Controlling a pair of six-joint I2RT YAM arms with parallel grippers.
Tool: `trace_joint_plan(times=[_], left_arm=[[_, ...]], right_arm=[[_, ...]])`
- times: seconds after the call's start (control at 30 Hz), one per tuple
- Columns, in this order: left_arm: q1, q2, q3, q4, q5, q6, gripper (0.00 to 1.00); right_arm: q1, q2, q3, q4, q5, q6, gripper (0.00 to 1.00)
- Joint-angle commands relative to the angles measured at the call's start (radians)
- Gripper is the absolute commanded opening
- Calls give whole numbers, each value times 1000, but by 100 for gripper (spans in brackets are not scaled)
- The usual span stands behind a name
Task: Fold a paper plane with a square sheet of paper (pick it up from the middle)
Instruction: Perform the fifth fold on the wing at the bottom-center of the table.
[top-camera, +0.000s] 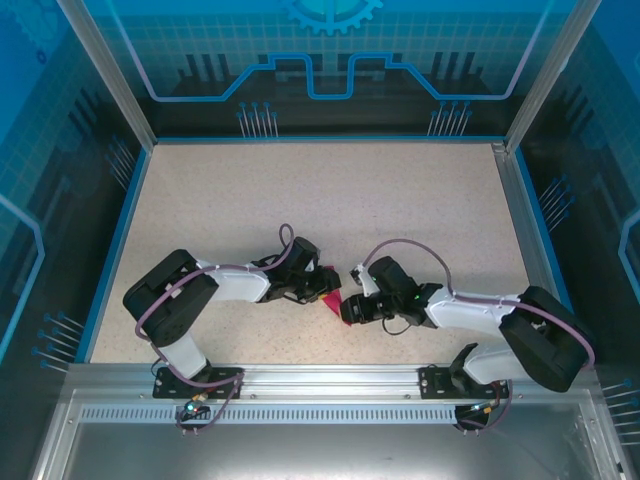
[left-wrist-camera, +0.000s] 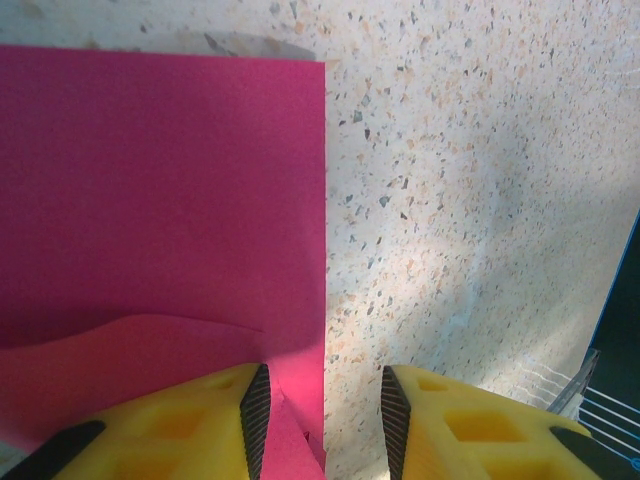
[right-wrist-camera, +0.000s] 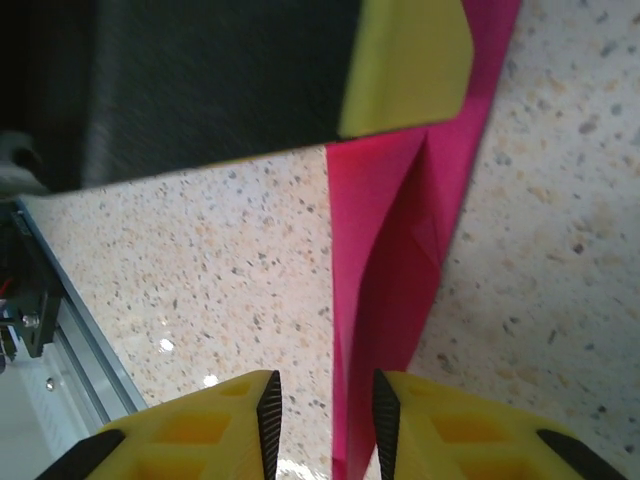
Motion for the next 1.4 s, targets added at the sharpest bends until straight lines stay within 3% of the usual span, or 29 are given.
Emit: trace_joint_plan(times=[0.0, 0.23, 0.4, 0.9, 1.03, 1.37], left_arm=[[0, 0, -1, -13, 9, 10, 39], [0, -7, -1, -18, 7, 4, 39], [-2, -9, 0, -27, 2, 3, 39], [-2, -2, 5, -45, -5, -2, 39], [-1, -3, 9, -51, -2, -2, 38], [-2, -6, 12, -52, -1, -2, 38]], right_arm=[[-12, 37, 44, -13, -32, -7, 28], [-11, 101, 36, 27, -73, -8, 11], [-8, 104, -2, 53, -103, -23, 6], [6, 150, -72, 97, -130, 30, 9], [6, 76, -48, 35, -94, 29, 19], [44, 35, 3, -18, -72, 43, 25]])
